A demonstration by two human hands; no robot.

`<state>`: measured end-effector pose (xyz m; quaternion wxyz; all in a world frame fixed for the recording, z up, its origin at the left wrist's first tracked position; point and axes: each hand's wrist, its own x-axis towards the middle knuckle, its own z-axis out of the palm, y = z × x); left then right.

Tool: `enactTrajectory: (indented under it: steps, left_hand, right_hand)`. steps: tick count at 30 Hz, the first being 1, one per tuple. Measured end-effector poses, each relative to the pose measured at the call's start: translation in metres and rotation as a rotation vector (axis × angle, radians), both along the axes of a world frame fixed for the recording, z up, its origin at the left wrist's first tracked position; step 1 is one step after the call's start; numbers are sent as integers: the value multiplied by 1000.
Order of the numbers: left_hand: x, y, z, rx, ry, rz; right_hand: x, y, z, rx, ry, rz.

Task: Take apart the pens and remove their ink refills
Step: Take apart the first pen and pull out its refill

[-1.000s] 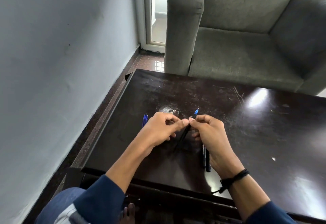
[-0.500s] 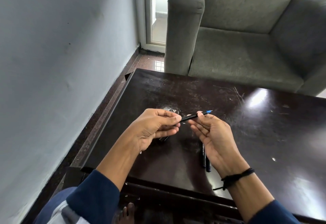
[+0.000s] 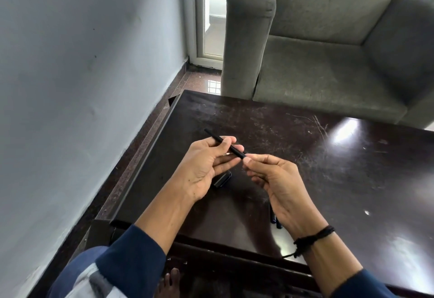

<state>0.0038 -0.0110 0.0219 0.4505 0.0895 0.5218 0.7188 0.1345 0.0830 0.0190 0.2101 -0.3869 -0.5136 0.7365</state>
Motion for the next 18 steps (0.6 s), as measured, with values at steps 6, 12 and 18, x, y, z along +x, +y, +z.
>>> enactTrajectory:
  steps: [6,12,18]
  left_hand:
    - [-3,-1,0,2,27,-2]
    - [7,4,-1,-15,105,32]
    - [10,5,-2,-33,94,55]
  right_hand:
    - [0,-1,0,76,-44,47]
    - [0,1,-6,180,-69,-2]
    - [-5,-3,-13,314,-132,-65]
